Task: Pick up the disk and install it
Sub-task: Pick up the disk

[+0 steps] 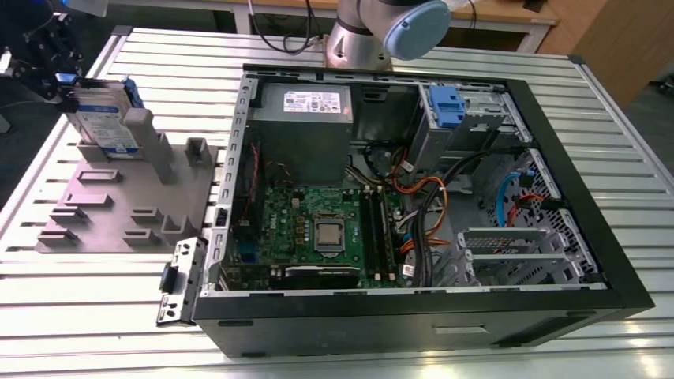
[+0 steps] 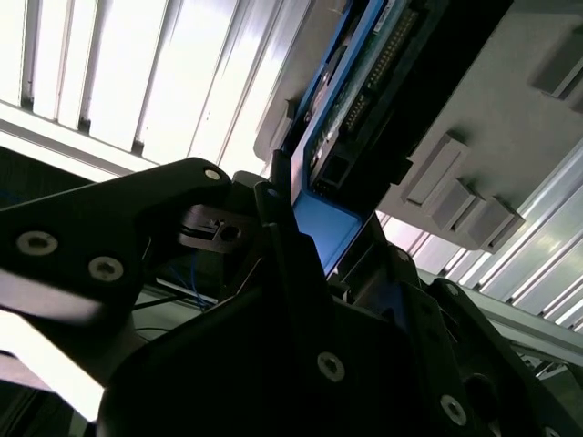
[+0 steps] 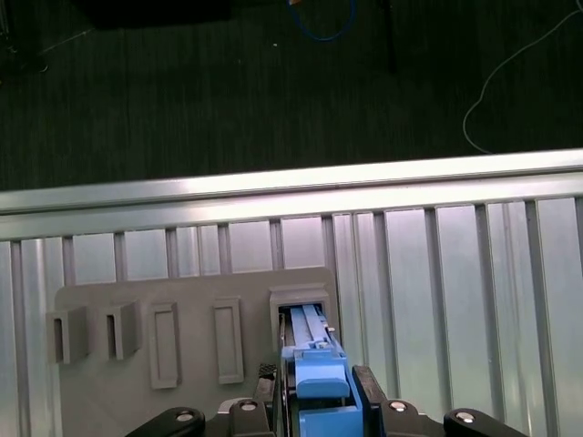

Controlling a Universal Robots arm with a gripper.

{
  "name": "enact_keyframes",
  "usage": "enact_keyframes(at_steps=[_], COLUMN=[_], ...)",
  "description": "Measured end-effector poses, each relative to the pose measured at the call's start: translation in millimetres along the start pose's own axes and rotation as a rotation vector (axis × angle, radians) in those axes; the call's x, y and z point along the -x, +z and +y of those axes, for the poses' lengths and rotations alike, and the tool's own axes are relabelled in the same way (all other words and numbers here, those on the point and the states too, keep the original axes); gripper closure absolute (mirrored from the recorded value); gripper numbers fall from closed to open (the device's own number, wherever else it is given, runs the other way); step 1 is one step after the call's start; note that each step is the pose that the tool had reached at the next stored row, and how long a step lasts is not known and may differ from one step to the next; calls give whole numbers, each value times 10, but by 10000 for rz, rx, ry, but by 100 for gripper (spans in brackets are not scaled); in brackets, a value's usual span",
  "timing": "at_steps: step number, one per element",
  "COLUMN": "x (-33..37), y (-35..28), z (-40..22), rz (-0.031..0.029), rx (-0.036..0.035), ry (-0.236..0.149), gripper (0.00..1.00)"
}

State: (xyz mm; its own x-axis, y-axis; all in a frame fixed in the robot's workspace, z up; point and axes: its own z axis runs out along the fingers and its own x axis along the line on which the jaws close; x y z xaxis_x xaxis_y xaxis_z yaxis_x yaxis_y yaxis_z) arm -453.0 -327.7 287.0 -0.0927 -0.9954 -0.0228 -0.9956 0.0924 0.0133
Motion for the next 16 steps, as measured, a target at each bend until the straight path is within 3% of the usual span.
enact_keyframes(at_steps=[16], x=[-3], y=[27], z=[0], rz=[-1], rx=[-34], ry=[2], gripper=[55])
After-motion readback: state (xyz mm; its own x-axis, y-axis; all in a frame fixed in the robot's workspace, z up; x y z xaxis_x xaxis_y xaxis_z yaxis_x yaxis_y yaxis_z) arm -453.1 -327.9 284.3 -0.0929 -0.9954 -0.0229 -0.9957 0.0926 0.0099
